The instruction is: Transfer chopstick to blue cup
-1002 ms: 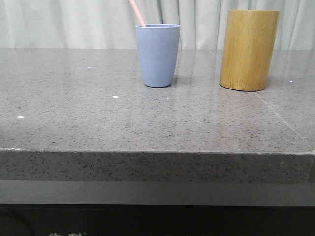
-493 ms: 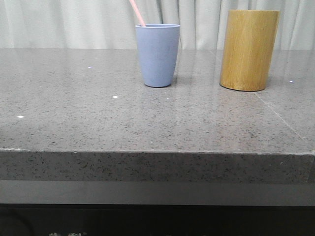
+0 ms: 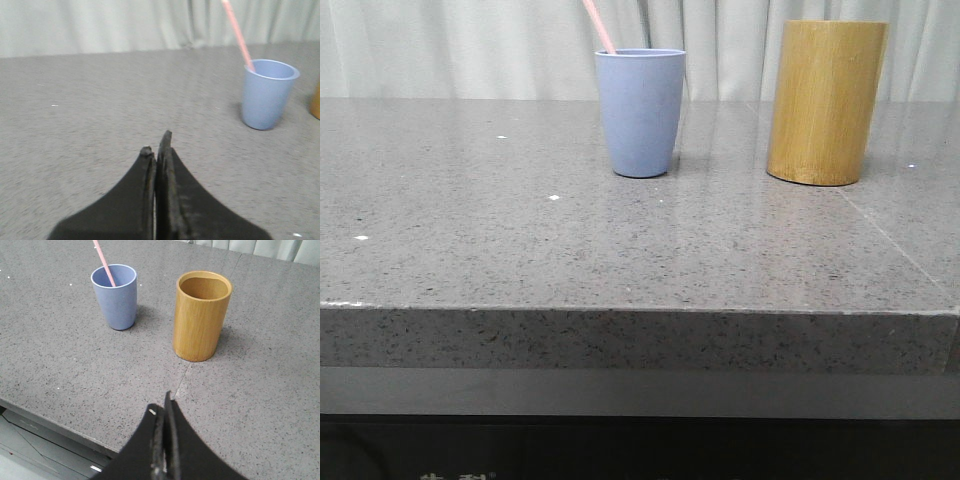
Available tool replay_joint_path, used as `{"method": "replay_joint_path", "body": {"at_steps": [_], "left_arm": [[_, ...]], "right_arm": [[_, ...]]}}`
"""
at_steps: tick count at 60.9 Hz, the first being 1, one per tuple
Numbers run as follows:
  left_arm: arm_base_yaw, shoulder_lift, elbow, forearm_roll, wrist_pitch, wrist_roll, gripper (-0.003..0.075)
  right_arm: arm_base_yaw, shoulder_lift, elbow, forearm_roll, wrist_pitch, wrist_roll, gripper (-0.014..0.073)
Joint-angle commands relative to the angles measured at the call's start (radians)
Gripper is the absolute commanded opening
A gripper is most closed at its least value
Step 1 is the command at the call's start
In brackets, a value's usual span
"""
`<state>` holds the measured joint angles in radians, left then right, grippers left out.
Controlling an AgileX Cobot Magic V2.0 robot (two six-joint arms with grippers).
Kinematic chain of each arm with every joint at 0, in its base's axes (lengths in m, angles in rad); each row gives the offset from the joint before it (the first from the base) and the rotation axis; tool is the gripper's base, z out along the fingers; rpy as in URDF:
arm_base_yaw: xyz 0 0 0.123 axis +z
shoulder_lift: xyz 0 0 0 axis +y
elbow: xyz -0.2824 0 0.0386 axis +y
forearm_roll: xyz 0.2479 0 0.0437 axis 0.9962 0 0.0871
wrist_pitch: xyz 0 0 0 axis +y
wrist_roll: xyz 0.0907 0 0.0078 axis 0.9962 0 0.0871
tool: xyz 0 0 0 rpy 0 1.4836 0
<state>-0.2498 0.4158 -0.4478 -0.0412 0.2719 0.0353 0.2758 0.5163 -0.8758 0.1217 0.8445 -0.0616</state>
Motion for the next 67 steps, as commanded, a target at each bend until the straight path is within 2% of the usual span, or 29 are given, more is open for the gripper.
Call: {"method": "replay_joint_path", "body": {"at_steps": [1,13,25,29,42,67], "left_arm": [[0.051,-0.104,0.095,-0.004,-0.178,-0.003,-0.0019],[0.124,-0.314,0.320,-0.026,-0.280,-0.003,-0.0019],[0.138,-0.449,0.459,-0.056,-0.331,-0.003,-0.0019],[0.138,-0.444,0.454,-0.056,-0.292,-0.003,-0.0019],[0.182,-0.447,0.459,-0.056,-0.371,-0.003,-0.0019],[0.188,-0.447,0.459,-0.056,-0.363,-0.003,-0.0019]], "right_arm": [[-0.003,0.006,-0.021,-0.004,-0.078,-0.004,-0.0068],[-0.003,0.006,-0.021,-0.004,-0.078,-0.004,-0.0068],[-0.003,0.006,-0.021,-0.004,-0.078,-0.004,-0.0068],[-0.003,0.007,-0.021,-0.004,-0.077,-0.004,-0.0068],[-0.003,0.007,-0.021,-0.004,-0.077,-0.004,-0.0068],[-0.003,0.007,-0.021,-0.004,-0.077,-0.004,-0.0068]]}}
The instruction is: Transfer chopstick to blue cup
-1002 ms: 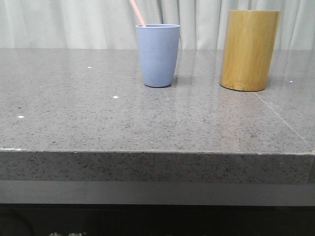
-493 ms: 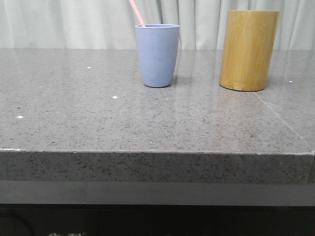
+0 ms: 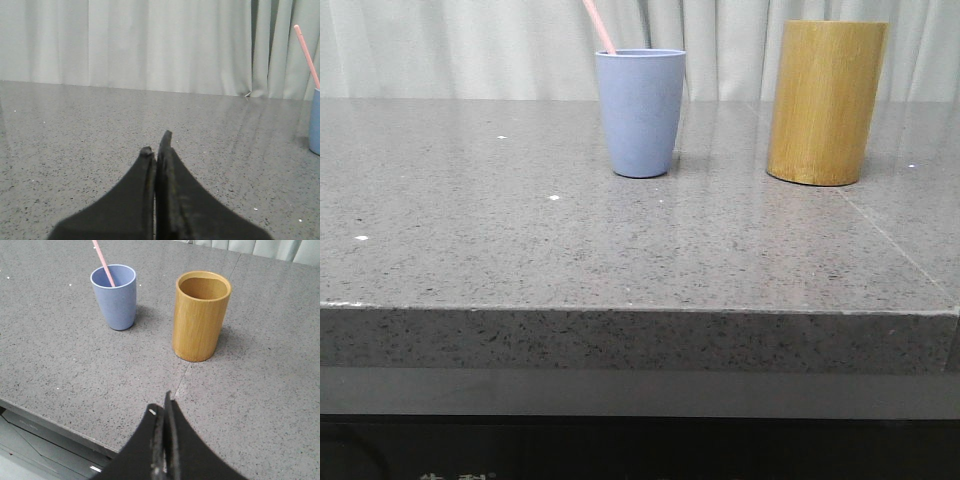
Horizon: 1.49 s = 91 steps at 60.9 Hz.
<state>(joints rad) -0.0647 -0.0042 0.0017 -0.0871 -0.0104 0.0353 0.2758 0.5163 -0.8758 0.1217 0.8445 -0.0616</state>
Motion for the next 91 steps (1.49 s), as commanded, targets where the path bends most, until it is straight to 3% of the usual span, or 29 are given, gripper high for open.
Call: {"method": "replay_joint_path", "body": {"at_steps": [1,65,84,91], "left_arm": [[0.003,-0.027,0.009,-0.010,-0.081,-0.003,-0.0019],[0.003,-0.027,0.009,-0.010,-0.081,-0.003,-0.0019],[0.003,-0.025,0.009,-0.010,-0.081,-0.003,-0.0019],[0.003,-0.025,0.009,-0.010,-0.081,-0.003,-0.0019]], "right_arm": [[-0.003,0.007,-0.021,-0.004,-0.077,-0.004,-0.0068],[-0.003,0.006,-0.012,-0.004,-0.087,-0.004,-0.0068],[-0.122,-0.156,0.295,0.000,-0.223,-0.004,-0.0068],[-0.174,-0.275,0.437,0.000,-0.372,-0.004,-0.0068]]}}
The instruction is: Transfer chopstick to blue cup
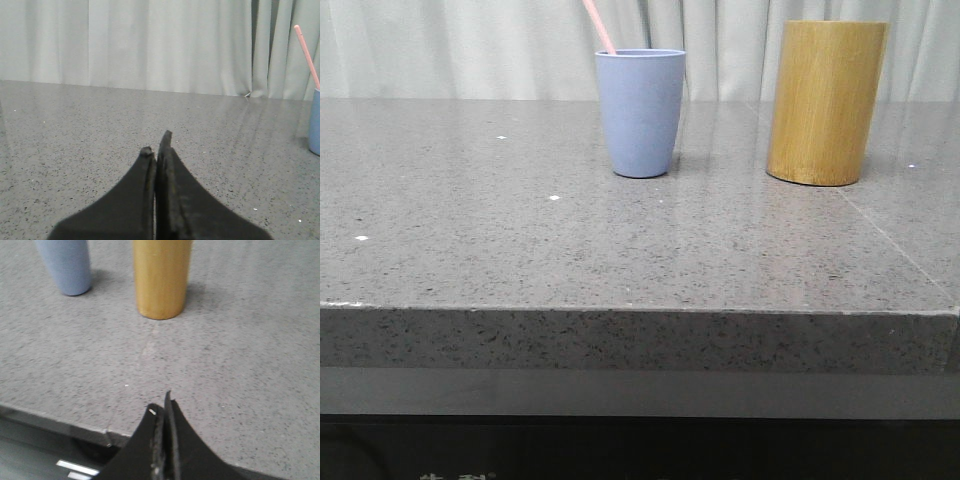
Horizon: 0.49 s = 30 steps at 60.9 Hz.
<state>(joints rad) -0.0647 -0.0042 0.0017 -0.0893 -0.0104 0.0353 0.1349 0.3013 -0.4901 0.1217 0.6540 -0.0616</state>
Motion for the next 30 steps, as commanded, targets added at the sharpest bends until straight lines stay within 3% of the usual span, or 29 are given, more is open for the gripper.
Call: {"method": "replay_joint_path", "body": {"at_steps": [1,17,30], "left_arm": [[0.003,-0.025,0.009,-0.008,-0.081,-0.003,-0.0019],[0.003,-0.025,0.009,-0.008,-0.081,-0.003,-0.0019],[0.003,-0.025,0.009,-0.008,-0.081,-0.003,-0.0019]], "right_arm": [[-0.040,-0.074,0.068,0.000,-0.200,-0.004,-0.0068],[-0.111,-0.296,0.349,0.000,-0.479,-0.004,-0.0068],[-0.110,-0.333,0.490,0.000,-0.628,-0.004,-0.0068]]}}
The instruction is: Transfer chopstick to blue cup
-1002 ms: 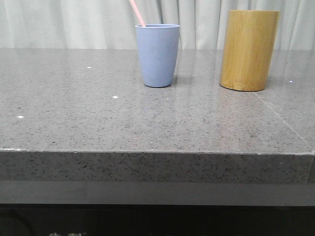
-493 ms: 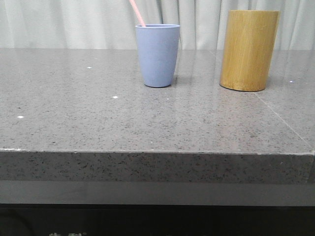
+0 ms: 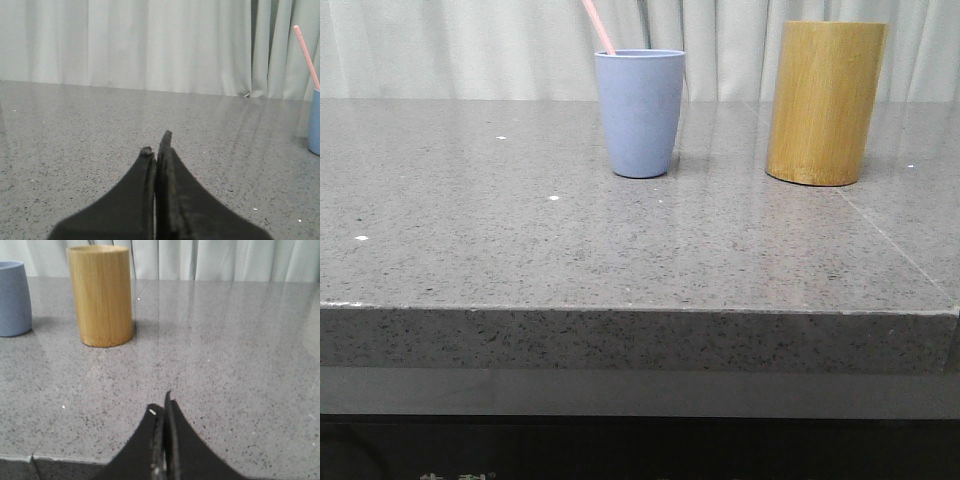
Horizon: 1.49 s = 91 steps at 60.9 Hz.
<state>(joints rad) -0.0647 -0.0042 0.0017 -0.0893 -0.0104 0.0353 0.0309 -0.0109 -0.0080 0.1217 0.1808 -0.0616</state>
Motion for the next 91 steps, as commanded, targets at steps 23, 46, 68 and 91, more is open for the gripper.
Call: {"method": "replay_joint_path", "body": {"at_steps": [23,46,68,91], "left_arm": [[0.003,-0.025,0.009,-0.008,-0.081,-0.003,-0.0019],[0.003,-0.025,0.009,-0.008,-0.081,-0.003,-0.0019],[0.003,-0.025,0.009,-0.008,-0.081,-0.003,-0.0019],[0.003,-0.025,0.009,-0.008,-0.081,-0.003,-0.0019]], "right_arm": [[-0.006,-0.021,0.031,0.000,-0.197,-0.004,-0.0068],[-0.006,-0.021,0.031,-0.031,-0.198,0.001,-0.0068],[-0.006,-0.021,0.031,-0.157,-0.222,0.143,-0.0068],[-0.006,-0.021,0.031,-0.122,-0.232,0.138,-0.0068]]}}
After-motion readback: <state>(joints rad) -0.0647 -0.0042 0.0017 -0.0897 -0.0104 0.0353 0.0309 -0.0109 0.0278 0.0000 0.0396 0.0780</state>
